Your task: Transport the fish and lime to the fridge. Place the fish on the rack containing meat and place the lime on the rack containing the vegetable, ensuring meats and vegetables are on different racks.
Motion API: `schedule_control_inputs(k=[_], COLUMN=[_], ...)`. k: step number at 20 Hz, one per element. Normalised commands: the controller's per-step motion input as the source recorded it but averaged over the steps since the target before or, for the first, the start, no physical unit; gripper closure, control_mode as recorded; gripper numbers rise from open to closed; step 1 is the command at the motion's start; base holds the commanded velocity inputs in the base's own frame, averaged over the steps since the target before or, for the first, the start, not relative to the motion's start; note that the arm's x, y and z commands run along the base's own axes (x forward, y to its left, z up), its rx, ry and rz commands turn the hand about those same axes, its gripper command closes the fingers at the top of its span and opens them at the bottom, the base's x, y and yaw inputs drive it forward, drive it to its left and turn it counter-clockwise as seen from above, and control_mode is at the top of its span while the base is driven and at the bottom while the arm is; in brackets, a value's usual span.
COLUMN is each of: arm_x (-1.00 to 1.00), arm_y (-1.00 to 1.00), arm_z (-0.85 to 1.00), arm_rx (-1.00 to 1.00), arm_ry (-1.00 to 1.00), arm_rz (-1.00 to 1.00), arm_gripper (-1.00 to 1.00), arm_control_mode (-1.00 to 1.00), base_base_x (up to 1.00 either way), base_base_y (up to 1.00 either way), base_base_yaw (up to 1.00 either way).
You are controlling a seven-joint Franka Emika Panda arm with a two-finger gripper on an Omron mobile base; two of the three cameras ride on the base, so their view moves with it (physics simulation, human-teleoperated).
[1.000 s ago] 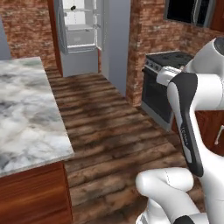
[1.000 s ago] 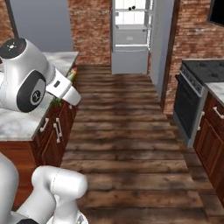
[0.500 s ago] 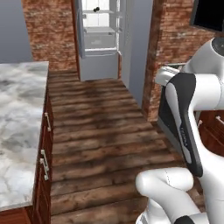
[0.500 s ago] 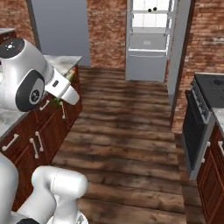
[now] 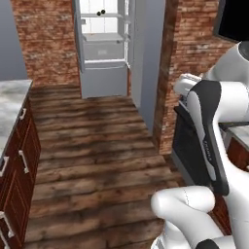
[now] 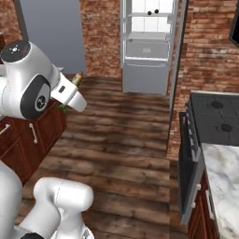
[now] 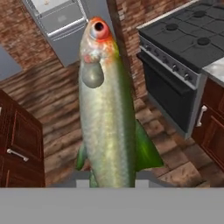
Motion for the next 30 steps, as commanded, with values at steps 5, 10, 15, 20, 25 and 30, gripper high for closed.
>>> schedule_control_inputs(k=[5, 10, 15, 20, 25, 30], arm_x=[0.00, 0.00, 0.00, 0.00, 0.00, 0.00], arm_y=[0.00, 0.00, 0.00, 0.00, 0.00, 0.00], arm_z=[0.00, 0.00, 0.00, 0.00, 0.00, 0.00], arm_rx=[0.00, 0.00, 0.00, 0.00, 0.00, 0.00], arm_ry=[0.00, 0.00, 0.00, 0.00, 0.00, 0.00], arm_rz=[0.00, 0.00, 0.00, 0.00, 0.00, 0.00], arm_gripper=[1.00, 1.00, 1.00, 1.00, 1.00, 1.00], arm_control_mode=[1.00, 1.00, 1.00, 1.00, 1.00, 1.00], base_base_x=[1.00, 1.00, 1.00, 1.00, 1.00, 1.00], base_base_y=[0.00, -0.26, -0.34, -0.40, -0.44, -0.50], base_base_yaw=[0.05, 0.11, 0.16, 0.15, 0.11, 0.04])
